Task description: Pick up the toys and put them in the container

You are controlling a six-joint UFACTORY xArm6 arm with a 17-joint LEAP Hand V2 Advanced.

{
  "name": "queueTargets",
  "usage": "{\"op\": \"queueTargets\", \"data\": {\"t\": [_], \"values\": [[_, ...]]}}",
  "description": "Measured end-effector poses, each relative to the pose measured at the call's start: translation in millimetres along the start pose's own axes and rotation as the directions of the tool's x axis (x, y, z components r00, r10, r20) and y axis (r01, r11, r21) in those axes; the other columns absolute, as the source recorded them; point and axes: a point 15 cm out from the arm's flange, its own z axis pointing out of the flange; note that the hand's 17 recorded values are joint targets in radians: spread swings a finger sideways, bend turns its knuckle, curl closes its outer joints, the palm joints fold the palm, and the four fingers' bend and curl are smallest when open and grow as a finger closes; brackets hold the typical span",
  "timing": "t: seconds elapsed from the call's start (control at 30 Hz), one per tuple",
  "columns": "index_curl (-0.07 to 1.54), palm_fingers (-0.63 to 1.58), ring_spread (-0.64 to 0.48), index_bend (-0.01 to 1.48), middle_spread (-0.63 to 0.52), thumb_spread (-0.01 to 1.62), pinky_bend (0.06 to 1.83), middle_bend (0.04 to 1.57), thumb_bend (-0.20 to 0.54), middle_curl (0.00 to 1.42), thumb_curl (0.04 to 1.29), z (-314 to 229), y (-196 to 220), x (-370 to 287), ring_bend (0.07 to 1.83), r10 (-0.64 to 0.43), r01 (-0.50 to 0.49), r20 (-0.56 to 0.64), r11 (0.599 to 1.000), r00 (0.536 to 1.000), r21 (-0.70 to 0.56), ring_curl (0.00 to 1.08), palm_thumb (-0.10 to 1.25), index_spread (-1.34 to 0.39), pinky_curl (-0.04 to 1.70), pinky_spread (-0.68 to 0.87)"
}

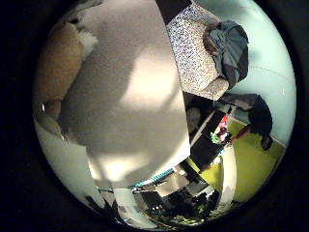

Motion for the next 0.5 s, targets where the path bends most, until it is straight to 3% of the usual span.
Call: {"op": "queueTargets", "data": {"t": [0.07, 0.23, 0.5], "values": [[0.66, 1.27, -0.26, 0.83, -0.20, 0.97, 1.14, 1.12, -0.001, 0.70, 0.48, -31, 4, 4, 1.23, -0.011, 0.011, -0.025, 1.000, 1.000, 0.003, 0.56, 0.95, -0.35, 0.53, -0.36], [0.79, 1.12, -0.24, 1.03, -0.18, 0.92, 1.31, 1.26, -0.008, 0.77, 0.58, -117, 26, 17, 1.35, -0.016, 0.021, -0.051, 0.995, 0.999, 0.094, 0.65, 1.06, -0.29, 0.67, -0.27], [0.86, 1.04, -0.24, 1.10, -0.18, 0.86, 1.33, 1.31, -0.014, 0.82, 0.69, -227, 87, 9, 1.38, -0.066, 0.077, -0.065, 0.982, 0.996, 0.172, 0.73, 1.06, -0.25, 0.81, -0.22]]}}
